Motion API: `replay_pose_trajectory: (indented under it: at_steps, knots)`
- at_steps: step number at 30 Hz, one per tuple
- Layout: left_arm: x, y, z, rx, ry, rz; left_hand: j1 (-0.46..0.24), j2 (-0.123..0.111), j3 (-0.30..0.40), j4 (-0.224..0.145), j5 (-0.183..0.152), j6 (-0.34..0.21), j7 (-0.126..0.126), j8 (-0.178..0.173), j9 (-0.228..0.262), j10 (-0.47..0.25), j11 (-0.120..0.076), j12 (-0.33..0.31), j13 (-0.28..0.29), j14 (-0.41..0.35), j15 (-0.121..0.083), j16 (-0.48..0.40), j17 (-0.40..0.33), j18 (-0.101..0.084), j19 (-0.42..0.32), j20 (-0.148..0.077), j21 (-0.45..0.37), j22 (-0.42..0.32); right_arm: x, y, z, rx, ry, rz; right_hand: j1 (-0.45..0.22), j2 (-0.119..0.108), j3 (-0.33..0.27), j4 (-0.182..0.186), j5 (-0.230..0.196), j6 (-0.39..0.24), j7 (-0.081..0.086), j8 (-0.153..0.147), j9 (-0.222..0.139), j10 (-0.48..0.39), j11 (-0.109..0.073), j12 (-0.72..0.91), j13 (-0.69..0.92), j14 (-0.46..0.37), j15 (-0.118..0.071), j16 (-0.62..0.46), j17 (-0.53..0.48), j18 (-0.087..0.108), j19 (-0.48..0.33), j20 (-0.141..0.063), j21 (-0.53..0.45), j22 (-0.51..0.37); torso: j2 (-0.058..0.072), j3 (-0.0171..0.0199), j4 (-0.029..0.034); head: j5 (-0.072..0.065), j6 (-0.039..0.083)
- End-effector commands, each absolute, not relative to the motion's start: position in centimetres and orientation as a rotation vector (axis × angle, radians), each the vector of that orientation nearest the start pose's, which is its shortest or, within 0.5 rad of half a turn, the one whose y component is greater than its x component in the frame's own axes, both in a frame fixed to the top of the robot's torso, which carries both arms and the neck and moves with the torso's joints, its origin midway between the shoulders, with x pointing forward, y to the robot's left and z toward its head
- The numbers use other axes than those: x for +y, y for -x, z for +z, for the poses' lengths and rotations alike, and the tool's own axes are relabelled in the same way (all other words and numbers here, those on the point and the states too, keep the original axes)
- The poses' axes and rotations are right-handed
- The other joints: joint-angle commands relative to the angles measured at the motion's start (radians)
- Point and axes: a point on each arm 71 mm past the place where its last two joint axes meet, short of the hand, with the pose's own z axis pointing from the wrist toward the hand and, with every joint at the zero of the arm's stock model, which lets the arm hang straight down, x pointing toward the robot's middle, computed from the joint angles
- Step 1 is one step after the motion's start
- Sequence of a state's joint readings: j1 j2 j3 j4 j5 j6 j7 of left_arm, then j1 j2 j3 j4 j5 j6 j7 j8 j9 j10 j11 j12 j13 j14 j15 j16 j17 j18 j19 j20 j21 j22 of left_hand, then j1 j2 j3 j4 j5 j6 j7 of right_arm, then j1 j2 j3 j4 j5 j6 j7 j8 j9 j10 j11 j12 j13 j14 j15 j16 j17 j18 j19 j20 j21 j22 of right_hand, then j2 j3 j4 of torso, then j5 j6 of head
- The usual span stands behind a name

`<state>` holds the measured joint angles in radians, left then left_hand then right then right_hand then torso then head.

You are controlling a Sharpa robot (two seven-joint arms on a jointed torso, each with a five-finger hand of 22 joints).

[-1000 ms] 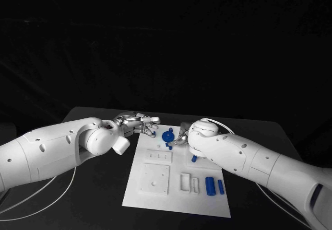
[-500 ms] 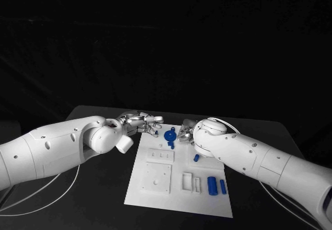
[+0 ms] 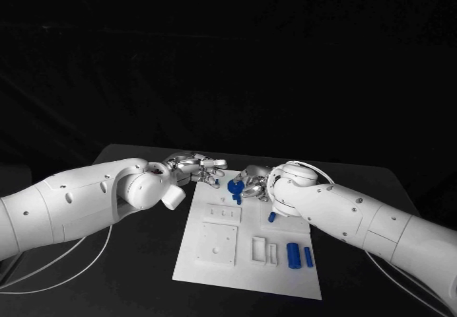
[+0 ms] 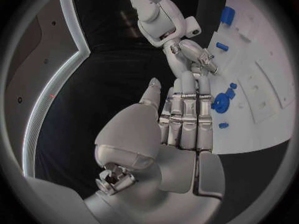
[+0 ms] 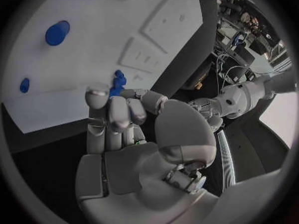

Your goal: Assemble the parts on the task board

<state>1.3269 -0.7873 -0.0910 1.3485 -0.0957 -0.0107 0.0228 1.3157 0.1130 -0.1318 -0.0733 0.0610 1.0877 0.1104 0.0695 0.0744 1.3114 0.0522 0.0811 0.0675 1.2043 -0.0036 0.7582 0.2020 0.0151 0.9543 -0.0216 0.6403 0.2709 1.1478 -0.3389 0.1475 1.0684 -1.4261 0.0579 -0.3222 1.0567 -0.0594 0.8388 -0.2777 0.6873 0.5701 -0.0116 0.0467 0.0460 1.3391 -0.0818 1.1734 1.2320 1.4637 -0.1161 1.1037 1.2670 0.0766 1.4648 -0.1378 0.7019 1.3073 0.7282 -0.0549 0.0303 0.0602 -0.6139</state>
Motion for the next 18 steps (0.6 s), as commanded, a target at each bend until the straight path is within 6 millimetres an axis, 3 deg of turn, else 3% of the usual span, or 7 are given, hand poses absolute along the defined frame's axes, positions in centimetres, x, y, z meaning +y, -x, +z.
replay_pose_trajectory:
  at_steps: [1, 6, 18]
  knots:
    - [21.5, -52.5, -16.5, 1.872, 1.020, -1.440, 0.006, -0.007, 0.002, 0.009, -0.004, -0.011, 0.000, 0.003, 0.000, -0.006, 0.002, 0.005, 0.000, 0.007, 0.002, -0.004, 0.002, -0.005, 0.005, -0.001, -0.006, -0.002, -6.4, -54.7, -20.5, 2.032, 0.218, 0.557, 0.009, -0.013, -0.016, -0.003, 0.026, -0.059, -0.012, -0.004, -0.003, 0.001, -0.006, 0.000, -0.002, -0.002, -0.008, 0.002, 0.001, -0.019, 0.046, -0.007, 0.008, 0.073, -0.001, -0.0011, 0.0002, -0.001, -0.002]
    - [21.4, -52.6, -16.5, 1.877, 1.018, -1.440, 0.035, 0.013, 0.026, -0.006, 0.031, -0.011, 0.000, 0.003, 0.000, -0.009, 0.000, 0.002, -0.001, 0.006, 0.000, -0.004, 0.002, -0.004, 0.004, -0.003, -0.003, -0.001, -6.1, -54.5, -20.7, 2.039, 0.284, 0.515, 0.018, -0.017, -0.023, -0.003, 0.039, -0.062, -0.028, -0.004, -0.003, 0.002, -0.011, -0.002, -0.005, -0.001, -0.009, 0.002, 0.000, -0.023, 0.044, -0.009, 0.011, 0.073, -0.001, -0.0017, 0.0010, -0.003, -0.002]
    - [21.1, -52.6, -16.5, 1.885, 1.014, -1.443, 0.031, 0.012, 0.033, -0.013, 0.033, -0.010, 0.000, 0.003, -0.001, -0.007, -0.001, 0.001, -0.001, 0.006, 0.000, -0.003, 0.003, -0.004, -0.001, -0.004, 0.002, 0.003, -5.6, -54.2, -21.8, 2.059, 0.369, 0.460, 0.015, -0.018, -0.015, -0.004, 0.059, 0.020, -0.020, 0.000, 0.000, 0.006, -0.008, 0.004, -0.004, 0.000, -0.007, 0.012, 0.007, -0.025, 0.044, -0.008, 0.022, 0.073, -0.001, -0.0031, 0.0021, -0.003, -0.005]
